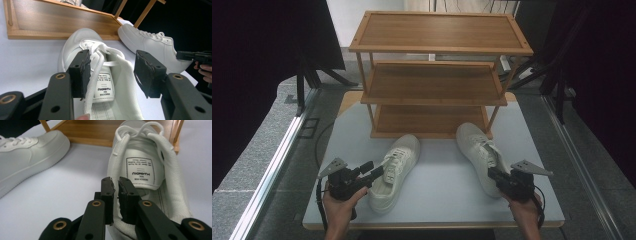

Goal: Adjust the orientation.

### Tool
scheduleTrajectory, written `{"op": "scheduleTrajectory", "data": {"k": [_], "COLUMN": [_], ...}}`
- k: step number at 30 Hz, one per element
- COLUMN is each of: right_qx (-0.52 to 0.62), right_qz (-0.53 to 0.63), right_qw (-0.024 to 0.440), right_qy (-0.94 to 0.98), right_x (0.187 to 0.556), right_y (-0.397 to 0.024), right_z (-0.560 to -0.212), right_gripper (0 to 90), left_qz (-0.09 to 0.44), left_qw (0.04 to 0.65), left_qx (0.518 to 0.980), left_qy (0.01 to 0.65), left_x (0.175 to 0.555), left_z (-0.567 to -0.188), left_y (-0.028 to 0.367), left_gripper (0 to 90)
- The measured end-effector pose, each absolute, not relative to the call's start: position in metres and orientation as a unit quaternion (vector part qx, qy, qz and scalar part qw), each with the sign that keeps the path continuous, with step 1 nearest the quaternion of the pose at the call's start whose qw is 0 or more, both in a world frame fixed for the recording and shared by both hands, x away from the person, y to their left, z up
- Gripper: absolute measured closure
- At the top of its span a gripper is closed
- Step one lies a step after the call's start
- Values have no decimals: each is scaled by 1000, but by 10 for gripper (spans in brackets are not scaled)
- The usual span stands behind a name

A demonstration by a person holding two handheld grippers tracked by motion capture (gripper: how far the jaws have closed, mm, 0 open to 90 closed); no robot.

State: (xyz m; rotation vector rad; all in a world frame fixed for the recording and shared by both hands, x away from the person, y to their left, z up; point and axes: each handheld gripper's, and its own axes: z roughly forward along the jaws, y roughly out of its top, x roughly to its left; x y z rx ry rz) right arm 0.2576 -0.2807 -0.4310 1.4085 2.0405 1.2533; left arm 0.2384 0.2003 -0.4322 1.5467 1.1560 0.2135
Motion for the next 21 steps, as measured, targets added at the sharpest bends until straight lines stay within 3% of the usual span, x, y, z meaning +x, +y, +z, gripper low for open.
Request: {"op": "scheduleTrajectory", "data": {"k": [9,15,21], "right_qx": [500,499,473], "right_qz": [443,458,484], "right_qw": [184,159,153], "right_qy": [721,719,721], "right_x": [232,228,229], "right_y": [-308,-319,-313], "right_z": [-428,-428,-427], "right_gripper": [871,880,754], "left_qz": [89,88,84], "left_qw": [564,564,562], "left_qx": [659,659,660], "left_qy": [489,490,490], "left_x": [239,240,243], "left_z": [-432,-432,-435], "left_y": [198,198,199], "left_gripper": [469,469,469]}}
